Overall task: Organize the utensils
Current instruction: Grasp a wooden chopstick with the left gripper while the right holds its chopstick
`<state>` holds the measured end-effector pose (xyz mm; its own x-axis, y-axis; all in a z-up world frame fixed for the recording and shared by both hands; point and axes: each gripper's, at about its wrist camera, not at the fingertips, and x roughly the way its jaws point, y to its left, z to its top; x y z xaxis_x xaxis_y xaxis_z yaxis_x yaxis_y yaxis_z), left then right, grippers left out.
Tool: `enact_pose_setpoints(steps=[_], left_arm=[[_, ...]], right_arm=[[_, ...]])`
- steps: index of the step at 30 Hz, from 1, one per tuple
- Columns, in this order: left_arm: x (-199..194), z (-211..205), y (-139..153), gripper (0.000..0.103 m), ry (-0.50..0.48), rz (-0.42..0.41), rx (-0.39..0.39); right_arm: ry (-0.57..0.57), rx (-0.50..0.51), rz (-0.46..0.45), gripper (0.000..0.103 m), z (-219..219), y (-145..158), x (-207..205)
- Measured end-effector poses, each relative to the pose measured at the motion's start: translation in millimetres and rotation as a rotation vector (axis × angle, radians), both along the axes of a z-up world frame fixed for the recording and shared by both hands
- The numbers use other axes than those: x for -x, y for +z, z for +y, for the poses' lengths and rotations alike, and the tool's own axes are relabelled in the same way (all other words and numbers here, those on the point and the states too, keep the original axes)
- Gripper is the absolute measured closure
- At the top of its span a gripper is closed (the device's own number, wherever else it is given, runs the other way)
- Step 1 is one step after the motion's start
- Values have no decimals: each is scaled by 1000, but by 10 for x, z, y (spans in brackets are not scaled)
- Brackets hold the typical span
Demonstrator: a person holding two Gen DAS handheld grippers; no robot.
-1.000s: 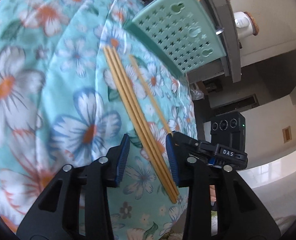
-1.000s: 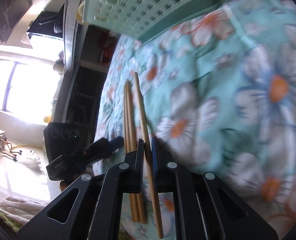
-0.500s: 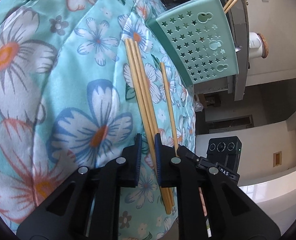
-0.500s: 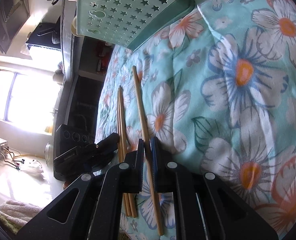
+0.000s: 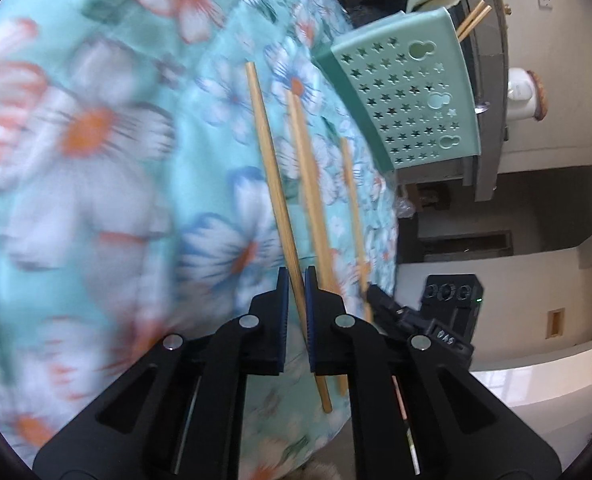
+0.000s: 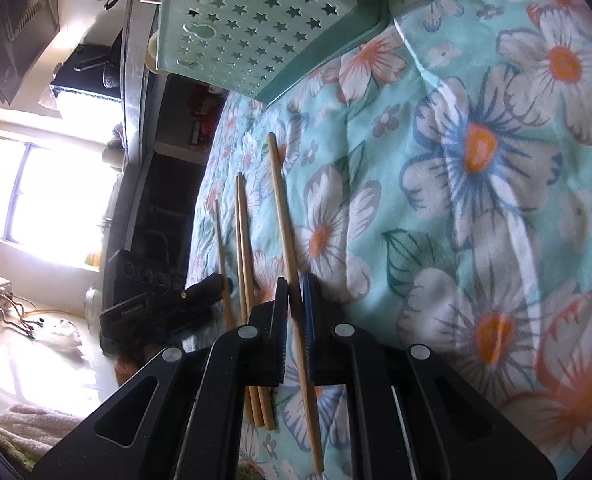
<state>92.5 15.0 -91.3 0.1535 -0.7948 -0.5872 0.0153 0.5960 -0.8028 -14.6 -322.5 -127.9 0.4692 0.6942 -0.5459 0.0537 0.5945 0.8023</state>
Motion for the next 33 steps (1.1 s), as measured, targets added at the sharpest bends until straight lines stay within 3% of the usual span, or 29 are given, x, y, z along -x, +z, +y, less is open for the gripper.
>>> enact_pose_setpoints(steps=[6,9,13,16,22,26,33], left_arm=[[-35,311,126,94,-22,-8,-106],[-77,375,180,83,-6,-25,-108],[-190,410,213,79,51,-28,-98],[-302,446,230,77,105,-50,-131],[-509,574,108,80,212,-10,-119],[-553,557,29,93,234,-16,-140],[-549,545,30,94,244,-59,-153]], right_arm=[[22,109,13,95,-4,141,93],[38,157,20,93,48,200,67],[31,185,12,83,131,271,-37],[29,256,-4,83,211,341,-147],[12,401,-46,82,382,408,-367],[0,484,-70,83,517,407,-500],[5,564,-99,83,634,406,-623]])
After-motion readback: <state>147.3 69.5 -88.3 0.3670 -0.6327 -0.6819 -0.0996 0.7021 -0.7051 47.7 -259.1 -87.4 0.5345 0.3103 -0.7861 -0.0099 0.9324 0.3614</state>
